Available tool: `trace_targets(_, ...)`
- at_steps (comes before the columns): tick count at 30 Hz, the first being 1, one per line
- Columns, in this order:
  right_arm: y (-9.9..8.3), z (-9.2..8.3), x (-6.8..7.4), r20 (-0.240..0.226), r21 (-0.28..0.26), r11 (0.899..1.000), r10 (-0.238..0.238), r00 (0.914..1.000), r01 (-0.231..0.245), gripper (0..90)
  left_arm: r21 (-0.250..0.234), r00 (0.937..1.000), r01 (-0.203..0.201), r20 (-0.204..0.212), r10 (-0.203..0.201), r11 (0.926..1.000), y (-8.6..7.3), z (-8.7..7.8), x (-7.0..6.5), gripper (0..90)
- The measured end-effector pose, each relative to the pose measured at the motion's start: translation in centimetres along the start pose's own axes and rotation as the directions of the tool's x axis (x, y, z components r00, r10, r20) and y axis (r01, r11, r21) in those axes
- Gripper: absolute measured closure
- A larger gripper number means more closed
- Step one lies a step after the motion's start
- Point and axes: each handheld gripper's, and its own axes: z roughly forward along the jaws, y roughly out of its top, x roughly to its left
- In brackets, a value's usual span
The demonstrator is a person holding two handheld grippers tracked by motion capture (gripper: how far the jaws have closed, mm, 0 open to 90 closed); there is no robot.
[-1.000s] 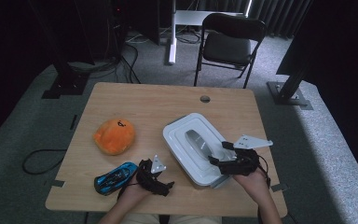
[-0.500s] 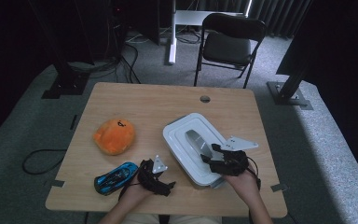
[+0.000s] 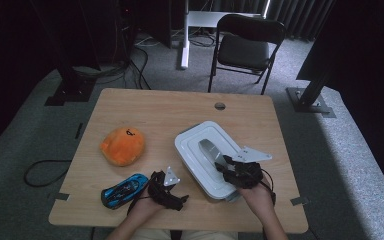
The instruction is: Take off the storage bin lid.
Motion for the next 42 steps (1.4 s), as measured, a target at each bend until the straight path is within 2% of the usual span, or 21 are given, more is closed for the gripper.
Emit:
trace_targets(1,0.0,0.0,-0.1,-0.016,-0.005,1.000,0.008,0.9998,-0.008,66.3,0.000,1.0000,0.000,0.000,0.000,1.0000,0.0,0.0,0.0,2.4)
trace_targets(2,-0.1,0.0,-0.1,-0.032,-0.007,1.000,0.013,0.9994,-0.013,66.5,0.000,1.0000,0.000,0.000,0.000,1.0000,0.0,0.0,0.0,2.4)
trace_targets(5,0.0,0.0,0.0,-0.020,0.000,1.000,-0.002,0.9998,0.002,67.0,0.000,1.0000,0.000,0.000,0.000,1.0000,0.0,0.0,0.0,2.3)
trace_targets(12,0.3,-0.1,-0.1,-0.030,0.014,1.000,0.001,0.9995,-0.001,67.2,-0.001,1.0000,0.001,0.000,-0.001,1.0000,0.0,0.0,0.0,2.4)
trace_targets(21,1.0,-1.0,-0.5,-0.041,-0.033,0.999,0.027,0.9988,-0.028,67.4,-0.001,1.0000,0.001,0.001,-0.001,1.0000,0.0,0.0,0.0,2.4)
trace_targets(31,2.2,-1.9,-1.2,-0.015,-0.057,0.998,0.023,0.9996,-0.024,67.4,0.000,1.0000,0.001,0.001,-0.001,1.0000,0.0,0.0,0.0,2.4)
trace_targets(39,3.4,-2.7,-2.9,0.034,-0.087,0.996,0.022,0.9992,-0.019,67.4,-0.001,1.0000,0.001,0.000,-0.001,1.0000,0.0,0.0,0.0,2.4)
trace_targets(42,3.6,-2.7,-3.6,0.056,-0.081,0.996,0.029,0.9980,-0.025,67.5,0.000,1.0000,0.001,0.001,-0.001,1.0000,0.0,0.0,0.0,2.4)
